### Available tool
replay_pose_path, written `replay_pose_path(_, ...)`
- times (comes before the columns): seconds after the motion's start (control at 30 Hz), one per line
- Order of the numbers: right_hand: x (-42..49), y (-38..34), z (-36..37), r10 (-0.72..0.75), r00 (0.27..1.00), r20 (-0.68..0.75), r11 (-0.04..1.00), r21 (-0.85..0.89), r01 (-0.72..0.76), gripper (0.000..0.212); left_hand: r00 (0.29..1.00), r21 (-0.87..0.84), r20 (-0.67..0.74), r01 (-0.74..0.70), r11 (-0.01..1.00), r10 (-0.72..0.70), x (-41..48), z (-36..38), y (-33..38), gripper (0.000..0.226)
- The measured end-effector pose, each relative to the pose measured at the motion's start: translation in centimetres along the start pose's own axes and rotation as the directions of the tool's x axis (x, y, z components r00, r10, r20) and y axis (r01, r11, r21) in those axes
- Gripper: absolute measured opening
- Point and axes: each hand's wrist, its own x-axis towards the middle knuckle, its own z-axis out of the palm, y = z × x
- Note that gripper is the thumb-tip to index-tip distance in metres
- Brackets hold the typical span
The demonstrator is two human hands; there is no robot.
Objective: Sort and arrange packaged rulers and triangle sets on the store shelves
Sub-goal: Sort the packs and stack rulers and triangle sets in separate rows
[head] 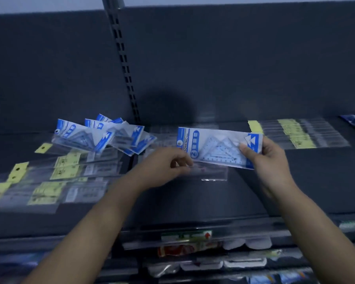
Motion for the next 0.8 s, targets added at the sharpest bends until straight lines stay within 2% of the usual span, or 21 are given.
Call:
replay_pose_path(0.07,0.4,0.1,-0.6,0.028,1.0,-0.004,1.0,0.005,-0.027,0.01,0.999,0.09,-0.045,0.026,0.996,-0.022,0.0,0.7,0.6,0.013)
replay_pose_path(0.17,0.8,0.2,-1.0,0.021,0.999,-0.048,0.999,0.046,-0.019,0.015,0.997,0.138,-0.072,0.031,0.99,-0.021,-0.1,1.4,0.9,0.016)
replay_pose_path(0.27,1.0,0.2,-1.0,0.027,0.995,-0.092,0.995,0.094,-0.018,0.014,0.993,0.132,-0.119,0.034,0.991,-0.018,-0.4,2.0,0.9,0.014)
replay_pose_path(0.47,0.1,0.3,-0.8,0.016,0.997,-0.075,0.994,0.106,-0.008,0.015,0.976,0.15,-0.217,0.018,0.988,0.016,-0.8,2.5,0.2,0.018)
replay_pose_path(0.53,-0.3,0.1,-0.8,0.034,0.997,-0.075,0.993,0.116,-0.025,0.015,0.939,0.122,-0.341,-0.011,0.992,0.053,-0.8,2.4,0.7,0.03)
replay_pose_path(0.6,-0.7,-0.4,-0.9,0.053,0.998,-0.046,0.991,0.127,-0.046,0.015,0.857,0.158,-0.5,-0.047,0.986,0.121,-0.7,1.8,1.4,0.049)
replay_pose_path(0.63,-1.0,-0.6,-0.9,0.068,0.998,-0.015,0.989,0.134,-0.066,0.014,0.827,0.2,-0.538,-0.06,0.978,0.161,-0.5,1.4,1.7,0.06)
replay_pose_path(0.67,-1.3,-0.9,-1.0,0.085,0.996,0.024,0.986,0.14,-0.088,0.012,0.822,0.242,-0.534,-0.073,0.967,0.196,-0.4,0.9,2.0,0.073)
replay_pose_path(0.73,-1.9,-1.3,-1.3,0.122,0.987,0.101,0.98,0.147,-0.136,0.013,0.87,0.324,-0.42,-0.123,0.938,0.259,0.2,0.0,2.7,0.094)
replay_pose_path(0.8,-2.5,-1.5,-2.0,0.158,0.975,0.154,0.972,0.151,-0.182,0.016,0.913,0.339,-0.259,-0.22,0.915,0.316,1.1,0.0,3.6,0.098)
